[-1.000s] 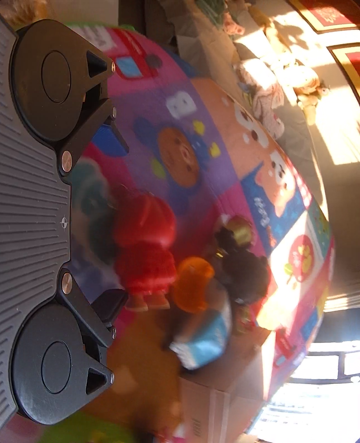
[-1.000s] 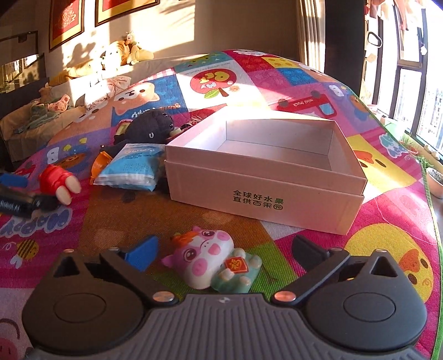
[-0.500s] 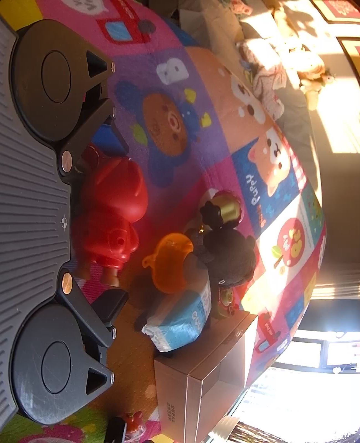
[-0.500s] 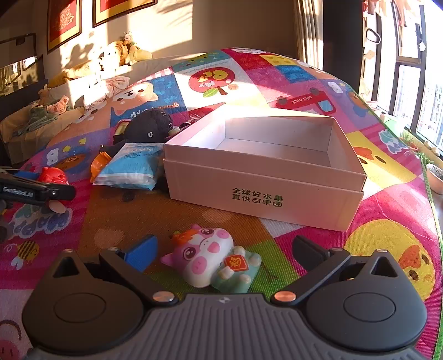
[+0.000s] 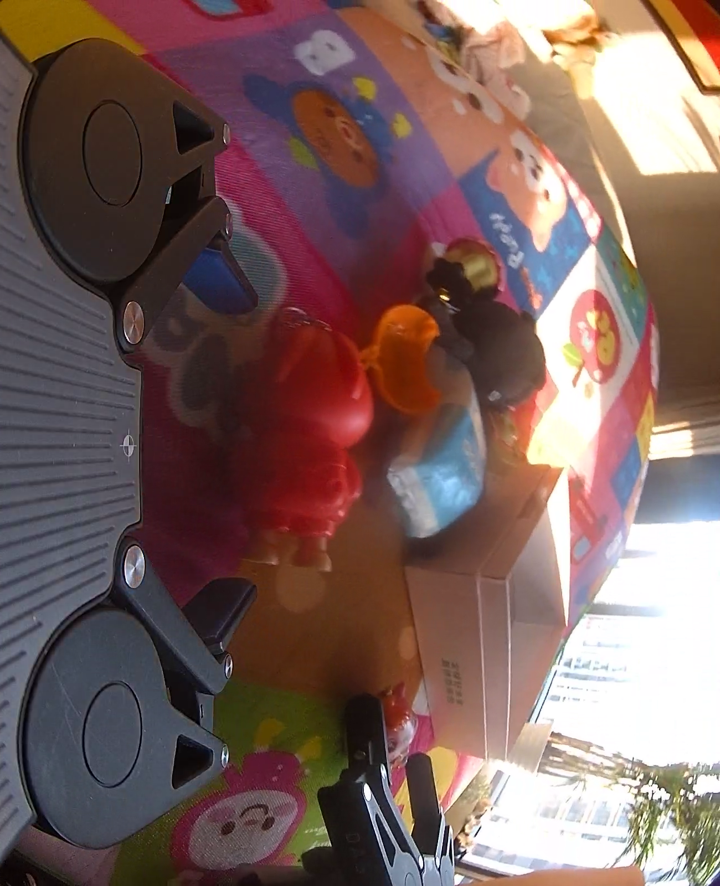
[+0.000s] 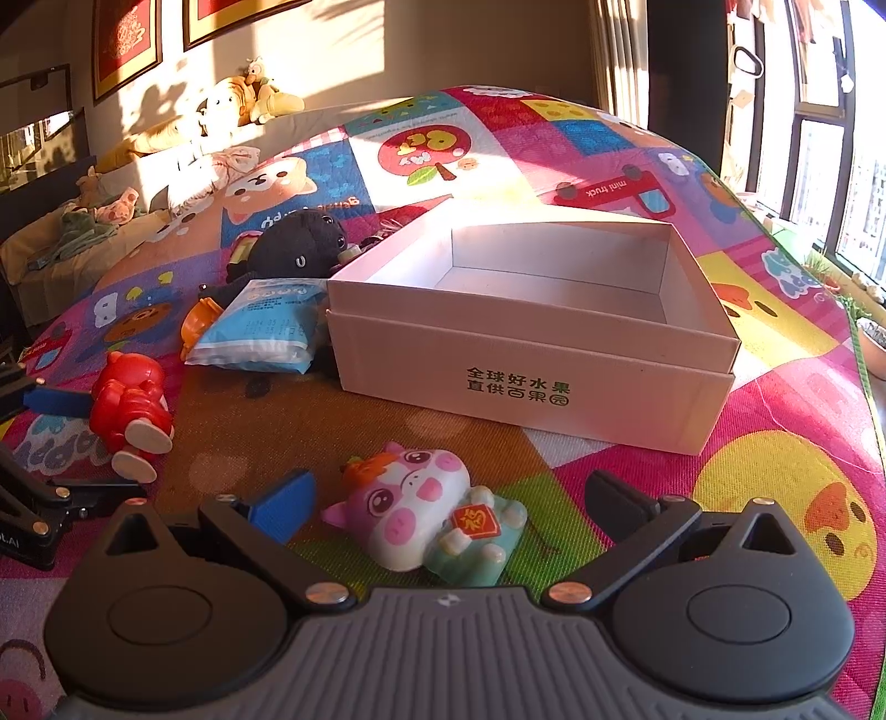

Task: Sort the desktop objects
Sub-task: 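Carry the pig and red doll into the white box and open both tools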

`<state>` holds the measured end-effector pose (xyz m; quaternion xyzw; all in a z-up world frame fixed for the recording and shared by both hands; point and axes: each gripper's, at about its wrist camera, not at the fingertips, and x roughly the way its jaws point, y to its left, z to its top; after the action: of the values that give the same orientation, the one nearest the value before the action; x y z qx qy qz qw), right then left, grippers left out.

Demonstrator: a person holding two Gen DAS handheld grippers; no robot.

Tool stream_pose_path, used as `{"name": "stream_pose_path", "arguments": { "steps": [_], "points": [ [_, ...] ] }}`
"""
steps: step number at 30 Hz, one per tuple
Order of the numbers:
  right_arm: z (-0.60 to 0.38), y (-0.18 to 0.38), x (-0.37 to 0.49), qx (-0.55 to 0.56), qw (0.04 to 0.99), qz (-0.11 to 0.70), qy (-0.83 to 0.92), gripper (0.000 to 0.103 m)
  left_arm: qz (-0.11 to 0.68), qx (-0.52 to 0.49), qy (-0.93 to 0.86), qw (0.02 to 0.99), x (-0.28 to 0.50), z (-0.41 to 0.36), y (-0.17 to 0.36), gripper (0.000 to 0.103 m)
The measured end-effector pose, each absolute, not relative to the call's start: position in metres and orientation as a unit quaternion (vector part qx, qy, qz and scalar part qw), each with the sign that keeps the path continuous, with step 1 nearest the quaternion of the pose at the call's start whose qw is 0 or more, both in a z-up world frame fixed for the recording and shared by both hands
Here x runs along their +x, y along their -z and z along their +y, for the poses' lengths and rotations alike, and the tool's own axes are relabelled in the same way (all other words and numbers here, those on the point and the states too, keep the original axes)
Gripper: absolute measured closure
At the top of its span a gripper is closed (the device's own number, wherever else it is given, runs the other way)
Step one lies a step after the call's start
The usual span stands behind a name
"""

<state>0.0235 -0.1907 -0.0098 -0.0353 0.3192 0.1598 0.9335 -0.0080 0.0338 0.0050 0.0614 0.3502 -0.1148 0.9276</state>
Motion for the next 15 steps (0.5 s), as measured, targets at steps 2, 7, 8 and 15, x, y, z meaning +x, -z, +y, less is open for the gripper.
{"name": "stream_pose_path", "arguments": {
  "steps": [2, 7, 8, 15],
  "points": [
    [-0.1909, 0.0097, 0.0235, -0.035, 0.933, 0.319, -0.160, 0.000, 0.363, 0.045, 0.107, 0.925, -0.0060, 0.0409, -0.0033, 0.000],
    [-0.1906, 0.0101, 0.0233, -0.036, 0.933, 0.319, -0.160, 0.000, 0.364, 0.038, 0.098, 0.926, -0.0061, 0.0416, -0.0035, 0.000],
    [-0.1907, 0.0099, 0.0234, -0.036, 0.933, 0.319, -0.160, 0.000, 0.366, 0.034, 0.097, 0.925, -0.0052, 0.0420, -0.0036, 0.000],
    [-0.1904, 0.0101, 0.0226, -0.034, 0.934, 0.317, -0.161, 0.000, 0.370, 0.028, 0.116, 0.921, -0.0028, 0.0438, -0.0102, 0.000]
  ]
}}
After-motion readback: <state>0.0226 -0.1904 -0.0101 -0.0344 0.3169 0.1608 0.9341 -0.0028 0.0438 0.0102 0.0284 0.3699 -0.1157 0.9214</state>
